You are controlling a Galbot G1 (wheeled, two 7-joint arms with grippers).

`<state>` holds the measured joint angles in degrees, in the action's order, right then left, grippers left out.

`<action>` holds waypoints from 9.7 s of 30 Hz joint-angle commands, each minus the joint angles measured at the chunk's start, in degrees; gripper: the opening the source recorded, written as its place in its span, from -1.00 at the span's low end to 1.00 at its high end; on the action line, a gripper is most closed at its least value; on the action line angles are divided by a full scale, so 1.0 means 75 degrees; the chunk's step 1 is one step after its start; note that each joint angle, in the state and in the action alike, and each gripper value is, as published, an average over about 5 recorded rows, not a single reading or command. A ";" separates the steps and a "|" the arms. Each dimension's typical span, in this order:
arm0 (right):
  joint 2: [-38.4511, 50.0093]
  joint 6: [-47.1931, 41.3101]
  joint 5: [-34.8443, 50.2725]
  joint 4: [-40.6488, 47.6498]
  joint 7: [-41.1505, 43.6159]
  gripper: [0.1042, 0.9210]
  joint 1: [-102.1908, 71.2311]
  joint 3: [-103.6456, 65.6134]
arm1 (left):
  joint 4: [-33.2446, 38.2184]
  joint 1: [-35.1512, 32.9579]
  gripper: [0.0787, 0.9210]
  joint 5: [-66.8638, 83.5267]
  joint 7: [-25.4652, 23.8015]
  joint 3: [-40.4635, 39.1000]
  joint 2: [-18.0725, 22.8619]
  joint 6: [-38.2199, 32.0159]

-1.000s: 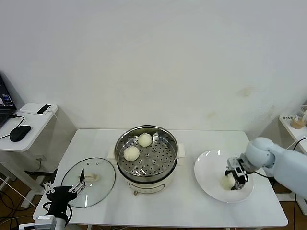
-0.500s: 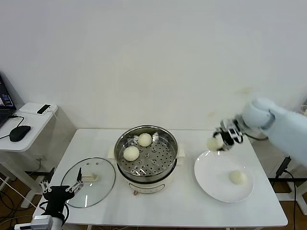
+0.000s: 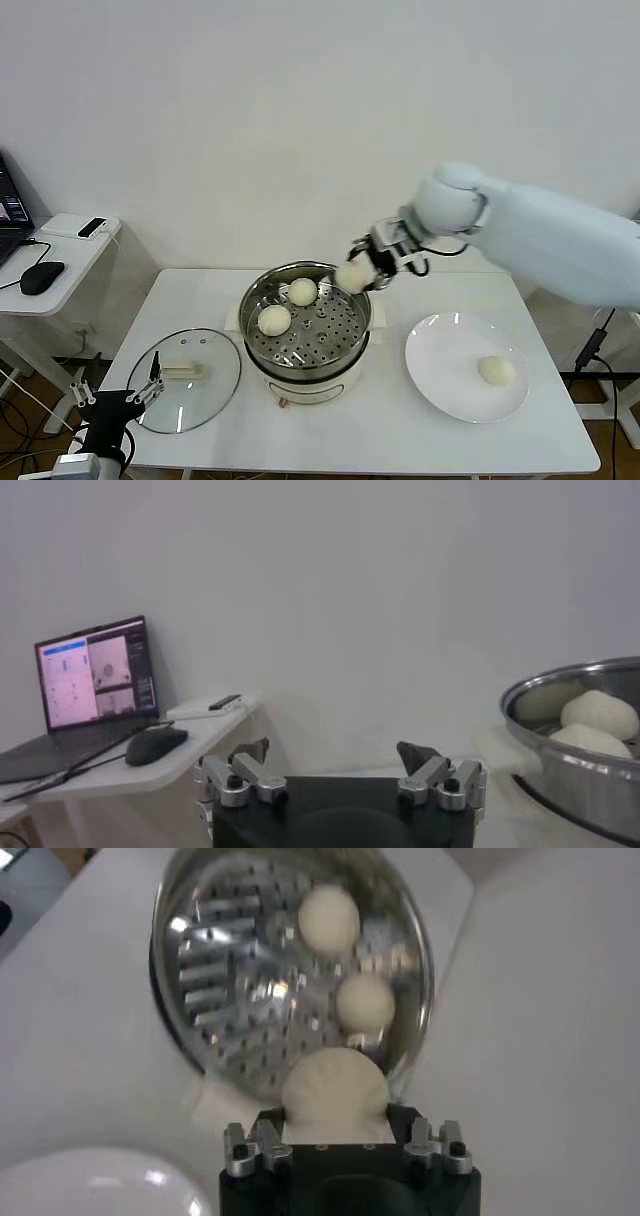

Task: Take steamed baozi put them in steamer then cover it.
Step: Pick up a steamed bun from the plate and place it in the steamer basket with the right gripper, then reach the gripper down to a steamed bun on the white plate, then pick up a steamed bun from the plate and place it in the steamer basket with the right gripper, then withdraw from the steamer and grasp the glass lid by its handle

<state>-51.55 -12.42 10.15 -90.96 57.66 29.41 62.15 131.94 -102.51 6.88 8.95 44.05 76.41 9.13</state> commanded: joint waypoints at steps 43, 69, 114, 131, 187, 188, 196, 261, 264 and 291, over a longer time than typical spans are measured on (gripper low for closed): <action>-0.1354 0.2840 -0.1610 0.0308 0.0173 0.76 0.0213 0.0939 | 0.0121 -0.0011 0.77 0.0003 0.0006 0.0304 0.0153 -0.0023; 0.3379 -0.1396 -0.1726 -0.0402 0.0384 0.76 -0.1898 -0.0994 | 0.0097 0.0276 0.77 0.0138 0.0026 0.0001 -0.0180 -0.0017; 0.2346 0.0203 -0.4491 0.2167 0.0991 0.76 -0.6974 -0.5295 | 0.0195 -0.0005 0.77 0.0025 0.0008 0.0047 -0.0074 0.0030; 0.2451 0.0019 -0.4201 0.2057 0.1267 0.34 -0.6483 -0.5023 | 0.0210 -0.0002 0.77 -0.0014 -0.0005 -0.0023 -0.0052 0.0055; -0.1608 -0.3892 0.1450 0.1651 -0.1389 0.28 -0.1120 0.0336 | 0.0001 0.0283 0.77 -0.0032 -0.0022 0.0012 -0.0126 0.0125; -0.1639 -0.3891 0.1409 0.1703 -0.1395 0.28 -0.1161 0.0329 | -0.0006 0.0292 0.77 -0.0032 -0.0021 0.0012 -0.0127 0.0123; -0.1745 -0.3896 0.1242 0.1908 -0.1391 0.28 -0.1299 0.0300 | -0.0025 0.0305 0.77 -0.0013 -0.0020 0.0067 -0.0136 0.0119; -0.3296 0.2635 0.0470 -0.3538 -0.5960 0.76 -1.5441 -1.4883 | -0.2134 0.0659 0.77 -0.6321 0.0075 0.0076 -0.0728 -0.1802; -0.3407 0.2748 0.0559 -0.3518 -0.6031 0.76 -1.5672 -1.4909 | -0.2414 0.0720 0.77 -0.7968 0.0204 0.0085 -0.0843 -0.2006; -0.4114 0.2701 0.0506 -0.3544 -0.6759 0.76 -1.6021 -1.5010 | -0.4534 0.1646 0.77 -1.1432 0.0522 -0.0990 -0.1739 -0.2276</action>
<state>-80.60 8.18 13.07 -116.95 8.55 -88.82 -48.73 103.85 -93.36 -72.32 12.90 38.97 65.21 -7.44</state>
